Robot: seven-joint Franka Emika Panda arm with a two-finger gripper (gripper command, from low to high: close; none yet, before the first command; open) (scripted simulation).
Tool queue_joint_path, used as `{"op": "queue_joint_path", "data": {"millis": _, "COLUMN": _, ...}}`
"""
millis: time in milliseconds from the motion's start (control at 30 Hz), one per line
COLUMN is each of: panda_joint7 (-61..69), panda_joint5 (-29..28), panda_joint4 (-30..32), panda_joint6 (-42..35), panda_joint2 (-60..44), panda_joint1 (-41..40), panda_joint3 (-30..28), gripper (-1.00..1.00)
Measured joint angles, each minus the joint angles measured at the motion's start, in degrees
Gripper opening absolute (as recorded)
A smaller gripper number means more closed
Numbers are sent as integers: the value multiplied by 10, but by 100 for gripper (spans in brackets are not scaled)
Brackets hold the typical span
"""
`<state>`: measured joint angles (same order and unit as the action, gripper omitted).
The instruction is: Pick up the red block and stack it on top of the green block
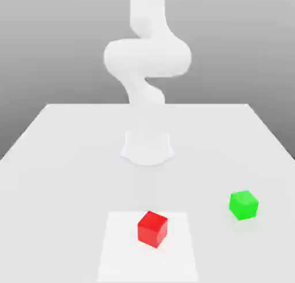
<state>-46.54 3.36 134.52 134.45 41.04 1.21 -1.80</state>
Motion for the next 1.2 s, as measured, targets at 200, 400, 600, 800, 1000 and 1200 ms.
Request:
{"op": "queue_joint_path", "data": {"millis": 200, "panda_joint7": -28, "panda_joint5": 78, "panda_joint4": 71, "panda_joint6": 69, "panda_joint2": -137, "panda_joint1": 26, "panda_joint3": -21, "gripper": 0}}
{"op": "queue_joint_path", "data": {"millis": 400, "panda_joint7": -90, "panda_joint5": 109, "panda_joint4": 142, "panda_joint6": 141, "panda_joint2": -270, "panda_joint1": 35, "panda_joint3": -6, "gripper": 0}}
{"op": "queue_joint_path", "data": {"millis": 600, "panda_joint7": -223, "panda_joint5": 39, "panda_joint4": 215, "panda_joint6": 220, "panda_joint2": -381, "panda_joint1": 23, "panda_joint3": 11, "gripper": 0}}
{"op": "queue_joint_path", "data": {"millis": 800, "panda_joint7": -304, "panda_joint5": -34, "panda_joint4": 233, "panda_joint6": 284, "panda_joint2": -454, "panda_joint1": 19, "panda_joint3": 4, "gripper": 0}}
{"op": "queue_joint_path", "data": {"millis": 1000, "panda_joint7": -302, "panda_joint5": -30, "panda_joint4": 224, "panda_joint6": 345, "panda_joint2": -527, "panda_joint1": 17, "panda_joint3": 7, "gripper": 0}}
{"op": "queue_joint_path", "data": {"millis": 1200, "panda_joint7": -302, "panda_joint5": -28, "panda_joint4": 223, "panda_joint6": 367, "panda_joint2": -552, "panda_joint1": 14, "panda_joint3": 11, "gripper": -100}}
